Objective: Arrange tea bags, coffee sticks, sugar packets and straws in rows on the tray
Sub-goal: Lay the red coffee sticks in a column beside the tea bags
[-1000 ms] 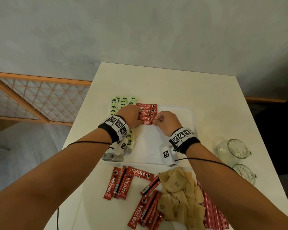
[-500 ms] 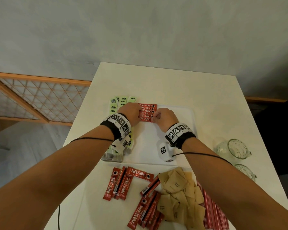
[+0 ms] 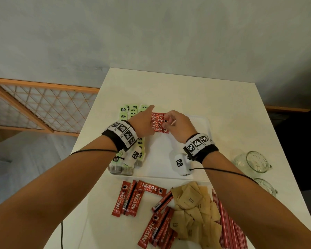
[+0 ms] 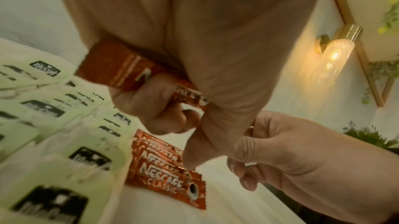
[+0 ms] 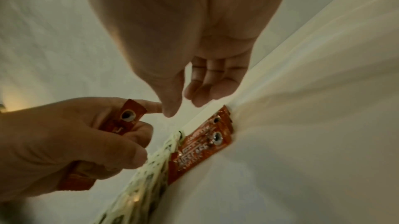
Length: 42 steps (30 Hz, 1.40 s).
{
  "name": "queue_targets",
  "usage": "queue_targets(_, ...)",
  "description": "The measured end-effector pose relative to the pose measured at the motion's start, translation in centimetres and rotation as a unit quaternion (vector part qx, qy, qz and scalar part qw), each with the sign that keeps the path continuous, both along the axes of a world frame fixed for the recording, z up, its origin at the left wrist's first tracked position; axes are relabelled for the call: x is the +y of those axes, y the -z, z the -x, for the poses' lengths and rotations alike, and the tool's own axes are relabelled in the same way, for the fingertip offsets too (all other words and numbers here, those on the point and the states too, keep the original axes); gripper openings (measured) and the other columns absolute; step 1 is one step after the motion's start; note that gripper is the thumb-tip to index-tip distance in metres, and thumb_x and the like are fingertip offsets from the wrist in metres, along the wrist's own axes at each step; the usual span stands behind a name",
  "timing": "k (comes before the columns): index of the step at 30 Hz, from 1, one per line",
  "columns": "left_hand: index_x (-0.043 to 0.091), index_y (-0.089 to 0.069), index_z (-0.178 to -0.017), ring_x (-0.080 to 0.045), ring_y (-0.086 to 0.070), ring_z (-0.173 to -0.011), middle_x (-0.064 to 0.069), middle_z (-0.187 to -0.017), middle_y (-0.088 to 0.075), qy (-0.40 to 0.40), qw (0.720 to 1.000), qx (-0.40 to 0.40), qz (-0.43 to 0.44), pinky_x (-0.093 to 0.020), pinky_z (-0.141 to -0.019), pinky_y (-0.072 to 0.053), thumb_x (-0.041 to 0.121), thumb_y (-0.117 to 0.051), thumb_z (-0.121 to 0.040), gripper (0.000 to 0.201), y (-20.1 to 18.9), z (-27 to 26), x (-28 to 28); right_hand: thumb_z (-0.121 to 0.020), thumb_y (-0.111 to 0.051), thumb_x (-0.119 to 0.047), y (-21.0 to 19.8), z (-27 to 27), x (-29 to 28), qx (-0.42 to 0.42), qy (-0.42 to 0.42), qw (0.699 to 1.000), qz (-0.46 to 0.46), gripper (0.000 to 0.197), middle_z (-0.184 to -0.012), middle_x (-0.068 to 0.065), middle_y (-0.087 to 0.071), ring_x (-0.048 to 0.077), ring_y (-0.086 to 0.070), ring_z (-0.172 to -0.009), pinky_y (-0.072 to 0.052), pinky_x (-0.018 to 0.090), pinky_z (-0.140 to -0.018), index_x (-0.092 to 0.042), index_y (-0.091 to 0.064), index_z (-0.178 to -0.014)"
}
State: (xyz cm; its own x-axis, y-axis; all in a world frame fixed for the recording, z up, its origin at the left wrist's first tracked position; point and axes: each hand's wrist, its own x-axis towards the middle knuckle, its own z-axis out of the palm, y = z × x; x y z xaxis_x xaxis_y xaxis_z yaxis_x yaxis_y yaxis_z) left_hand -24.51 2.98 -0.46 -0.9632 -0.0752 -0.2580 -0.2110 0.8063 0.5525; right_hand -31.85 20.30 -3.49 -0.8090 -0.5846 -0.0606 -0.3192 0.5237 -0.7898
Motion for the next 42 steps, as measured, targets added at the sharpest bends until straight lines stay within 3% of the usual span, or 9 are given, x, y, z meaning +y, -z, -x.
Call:
queue_targets(5, 0.008, 0.008, -0.156, -0.016, -0.059, -0.064, -0.005, -0.076, -0.061, 0.040, 0.999, -0.025, -0.022, -0.023, -0.052, -0.042, 0.006, -0.070, -0.078, 0.110, -1.0, -0.4, 0.3, -0.089, -0.076, -0.025, -1.7, -1.1, -0.5, 0.017, -0.094, 0.994, 0.042, 0.010, -0.088, -0.010, -0.062, 0.015, -0.063, -0.088, -0.052, 0.036, -0.082, -0.033, -0.075, -0.095)
queue_targets(7, 0.010, -0.006, -0.156, -0.014, -0.059, -0.067, -0.002, -0.079, -0.062, 0.050, 0.998, -0.017, -0.037, -0.024, -0.057, -0.044, 0.009, -0.072, -0.079, 0.101, -1.1, -0.6, 0.4, -0.091, -0.073, -0.027, -2.1, -1.2, -0.3, 0.030, -0.090, 0.995, 0.029, 0.007, -0.088, -0.004, -0.065, 0.018, -0.063, -0.088, -0.052, 0.039, -0.082, -0.033, -0.077, -0.093)
queue_targets(10, 0.016, -0.050, -0.131, -0.016, -0.059, -0.075, 0.003, -0.089, -0.064, 0.056, 0.995, 0.013, -0.077, -0.033, -0.069, -0.050, 0.015, -0.071, -0.082, 0.053, -1.0, -0.7, -0.2, -0.096, -0.066, -0.025, -2.3, -0.9, 0.3, 0.044, -0.070, 0.997, -0.006, 0.014, -0.087, 0.007, -0.068, 0.024, -0.061, -0.081, -0.051, 0.041, -0.080, -0.021, -0.078, -0.091)
queue_targets(13, 0.015, -0.066, -0.115, -0.008, -0.062, -0.078, 0.002, -0.100, -0.069, 0.049, 0.996, 0.037, -0.064, -0.017, -0.069, -0.050, 0.015, -0.068, -0.089, 0.026, -1.3, -0.9, -1.2, -0.100, -0.060, -0.030, -2.2, -0.4, 1.1, 0.037, -0.049, 0.997, -0.037, 0.031, -0.079, 0.003, -0.065, 0.020, -0.056, -0.071, -0.046, 0.035, -0.069, -0.008, -0.072, -0.081)
queue_targets(16, 0.014, -0.072, -0.109, -0.010, -0.067, -0.081, -0.001, -0.101, -0.072, 0.017, 0.997, 0.057, -0.057, -0.024, -0.077, -0.056, 0.011, -0.065, -0.092, 0.019, -1.1, -1.0, -2.1, -0.101, -0.060, -0.031, -1.7, 0.2, 1.8, 0.018, -0.031, 0.998, -0.045, 0.033, -0.069, -0.006, -0.057, 0.013, -0.045, -0.060, -0.038, 0.029, -0.061, -0.008, -0.073, -0.080)
queue_targets(22, 0.013, -0.074, -0.101, -0.010, -0.063, -0.081, 0.005, -0.091, -0.069, 0.028, 0.998, 0.059, 0.010, -0.020, -0.077, -0.050, 0.009, -0.068, -0.090, 0.014, 0.0, -0.7, -1.6, -0.093, -0.071, -0.023, -0.5, 0.1, 1.9, -0.002, -0.025, 0.998, -0.049, 0.009, -0.086, -0.008, -0.069, 0.003, -0.060, -0.076, -0.040, 0.011, -0.067, -0.024, -0.076, -0.101)
queue_targets(26, 0.018, -0.073, -0.093, -0.009, -0.058, -0.079, 0.012, -0.082, -0.059, 0.044, 0.997, 0.035, 0.061, -0.022, -0.077, -0.047, 0.013, -0.071, -0.086, 0.009, 0.9, -0.2, -0.9, -0.092, -0.070, -0.023, 0.5, 0.0, 1.8, 0.005, -0.013, 0.996, -0.091, 0.006, -0.082, -0.013, -0.067, 0.005, -0.060, -0.080, -0.042, 0.013, -0.068, -0.021, -0.075, -0.094)
queue_targets(32, 0.028, -0.066, -0.084, -0.014, -0.061, -0.088, 0.012, -0.086, -0.059, 0.050, 0.991, -0.001, 0.126, -0.026, -0.075, -0.047, 0.016, -0.070, -0.084, 0.013, 1.5, 0.1, -0.3, -0.089, -0.070, -0.023, 1.5, -0.3, 1.5, 0.002, -0.018, 0.989, -0.150, 0.009, -0.084, -0.008, -0.074, 0.014, -0.069, -0.082, -0.058, 0.036, -0.082, -0.026, -0.075, -0.081)
queue_targets(42, 0.017, -0.065, -0.094, -0.022, -0.063, -0.093, 0.001, -0.098, -0.067, 0.030, 0.980, 0.006, 0.199, -0.034, -0.079, -0.053, 0.020, -0.066, -0.082, 0.012, 1.1, 0.4, 0.0, -0.088, -0.071, -0.027, 1.4, -0.2, 0.5, 0.021, 0.000, 0.986, -0.167, 0.012, -0.079, -0.011, -0.063, 0.021, -0.067, -0.087, -0.056, 0.037, -0.083, -0.030, -0.062, -0.080)
